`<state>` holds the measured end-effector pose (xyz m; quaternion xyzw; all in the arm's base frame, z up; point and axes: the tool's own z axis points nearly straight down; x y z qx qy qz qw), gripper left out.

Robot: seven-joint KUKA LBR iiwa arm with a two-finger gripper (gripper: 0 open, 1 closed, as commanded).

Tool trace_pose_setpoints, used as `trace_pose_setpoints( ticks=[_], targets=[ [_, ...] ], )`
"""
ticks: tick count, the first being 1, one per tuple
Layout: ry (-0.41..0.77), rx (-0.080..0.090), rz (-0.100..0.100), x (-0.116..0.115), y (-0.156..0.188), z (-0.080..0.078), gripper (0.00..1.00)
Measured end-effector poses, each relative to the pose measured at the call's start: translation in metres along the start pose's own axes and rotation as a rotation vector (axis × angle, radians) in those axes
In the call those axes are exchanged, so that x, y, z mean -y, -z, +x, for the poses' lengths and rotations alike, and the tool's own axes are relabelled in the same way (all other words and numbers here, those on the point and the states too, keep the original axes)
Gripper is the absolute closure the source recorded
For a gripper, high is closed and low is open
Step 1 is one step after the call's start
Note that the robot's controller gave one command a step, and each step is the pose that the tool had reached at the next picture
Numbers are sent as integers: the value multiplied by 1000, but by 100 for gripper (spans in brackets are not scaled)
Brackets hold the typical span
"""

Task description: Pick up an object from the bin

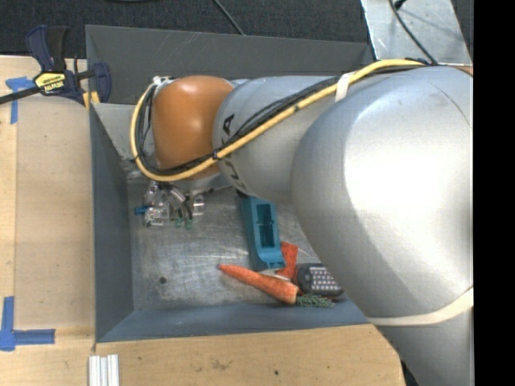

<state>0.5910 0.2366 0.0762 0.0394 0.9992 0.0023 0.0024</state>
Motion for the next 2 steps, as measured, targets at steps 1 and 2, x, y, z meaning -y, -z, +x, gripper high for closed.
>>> trace_pose_setpoints(
  ticks=[1,2],
  targets=[
    [-9,-3,3,1,20,0,100],
    [-40,7,0,5,211,-10,100]
  ],
)
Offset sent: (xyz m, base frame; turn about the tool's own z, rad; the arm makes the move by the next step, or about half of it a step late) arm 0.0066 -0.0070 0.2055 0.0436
